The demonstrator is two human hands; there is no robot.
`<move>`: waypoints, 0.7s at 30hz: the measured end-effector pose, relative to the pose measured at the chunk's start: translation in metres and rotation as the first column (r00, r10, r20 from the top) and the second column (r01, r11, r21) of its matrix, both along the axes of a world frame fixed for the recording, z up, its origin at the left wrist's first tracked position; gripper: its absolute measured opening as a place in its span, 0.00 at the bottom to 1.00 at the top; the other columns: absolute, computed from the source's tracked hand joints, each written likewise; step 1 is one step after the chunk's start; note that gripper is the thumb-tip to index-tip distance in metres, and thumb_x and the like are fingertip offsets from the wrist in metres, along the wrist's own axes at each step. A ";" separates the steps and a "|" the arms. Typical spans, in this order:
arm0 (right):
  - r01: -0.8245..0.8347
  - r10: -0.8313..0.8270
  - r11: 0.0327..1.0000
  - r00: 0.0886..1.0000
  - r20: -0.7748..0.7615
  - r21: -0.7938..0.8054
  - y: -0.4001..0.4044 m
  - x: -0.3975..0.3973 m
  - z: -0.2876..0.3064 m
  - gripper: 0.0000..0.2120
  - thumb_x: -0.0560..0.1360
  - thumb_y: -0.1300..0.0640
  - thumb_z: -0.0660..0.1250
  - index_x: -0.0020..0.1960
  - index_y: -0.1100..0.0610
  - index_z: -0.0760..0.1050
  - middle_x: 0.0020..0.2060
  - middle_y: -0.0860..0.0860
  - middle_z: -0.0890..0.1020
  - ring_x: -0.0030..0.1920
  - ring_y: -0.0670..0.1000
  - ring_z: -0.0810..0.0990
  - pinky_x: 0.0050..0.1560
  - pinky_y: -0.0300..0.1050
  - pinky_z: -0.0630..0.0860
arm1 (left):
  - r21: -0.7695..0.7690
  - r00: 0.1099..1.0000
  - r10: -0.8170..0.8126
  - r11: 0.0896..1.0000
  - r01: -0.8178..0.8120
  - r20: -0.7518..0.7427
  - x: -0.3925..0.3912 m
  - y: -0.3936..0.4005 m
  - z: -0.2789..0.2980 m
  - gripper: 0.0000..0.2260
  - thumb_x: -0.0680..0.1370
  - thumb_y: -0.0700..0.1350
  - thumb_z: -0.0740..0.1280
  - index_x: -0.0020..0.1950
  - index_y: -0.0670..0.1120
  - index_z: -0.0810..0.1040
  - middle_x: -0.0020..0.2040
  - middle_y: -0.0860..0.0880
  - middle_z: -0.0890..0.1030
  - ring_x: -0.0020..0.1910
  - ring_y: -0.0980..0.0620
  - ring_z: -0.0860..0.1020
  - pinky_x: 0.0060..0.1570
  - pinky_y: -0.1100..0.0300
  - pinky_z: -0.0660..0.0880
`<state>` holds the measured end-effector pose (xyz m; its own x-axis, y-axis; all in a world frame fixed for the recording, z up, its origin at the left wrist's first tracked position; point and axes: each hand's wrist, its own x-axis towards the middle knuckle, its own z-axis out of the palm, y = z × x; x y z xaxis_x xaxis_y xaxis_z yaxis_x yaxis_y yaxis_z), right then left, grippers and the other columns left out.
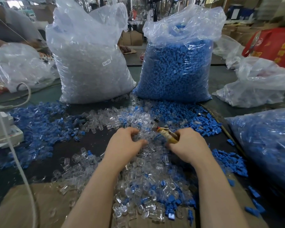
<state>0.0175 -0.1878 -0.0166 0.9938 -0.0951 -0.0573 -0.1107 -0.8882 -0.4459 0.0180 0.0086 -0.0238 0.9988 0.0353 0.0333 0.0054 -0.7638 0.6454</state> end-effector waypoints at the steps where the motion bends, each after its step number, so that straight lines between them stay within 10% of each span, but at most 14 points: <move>1: -0.016 0.016 1.000 1.000 0.011 -0.019 0.003 0.000 0.000 0.09 0.70 0.49 0.70 0.39 0.54 0.75 0.32 0.50 0.79 0.34 0.51 0.78 0.31 0.42 0.69 | 0.002 1.000 0.006 1.000 -0.006 0.003 0.000 0.000 0.000 0.24 0.74 0.56 0.73 0.68 0.51 0.76 0.62 0.52 0.79 0.46 0.59 0.74 0.48 0.64 0.69; 13: -0.025 0.029 0.997 0.997 0.066 -0.067 0.017 0.000 -0.004 0.09 0.70 0.49 0.67 0.38 0.53 0.71 0.33 0.50 0.76 0.36 0.53 0.76 0.34 0.45 0.70 | -0.147 0.995 0.044 0.988 -0.056 -0.085 -0.001 0.005 0.003 0.28 0.66 0.51 0.81 0.65 0.49 0.78 0.45 0.60 0.76 0.44 0.64 0.76 0.38 0.69 0.69; 21: 0.016 -0.044 0.984 0.986 0.160 0.176 0.017 0.001 -0.003 0.11 0.74 0.44 0.68 0.41 0.50 0.71 0.36 0.45 0.77 0.38 0.51 0.77 0.36 0.46 0.70 | -0.194 0.995 0.031 0.980 -0.048 -0.093 -0.003 0.007 0.005 0.17 0.69 0.51 0.79 0.56 0.52 0.80 0.46 0.57 0.80 0.44 0.61 0.78 0.41 0.67 0.72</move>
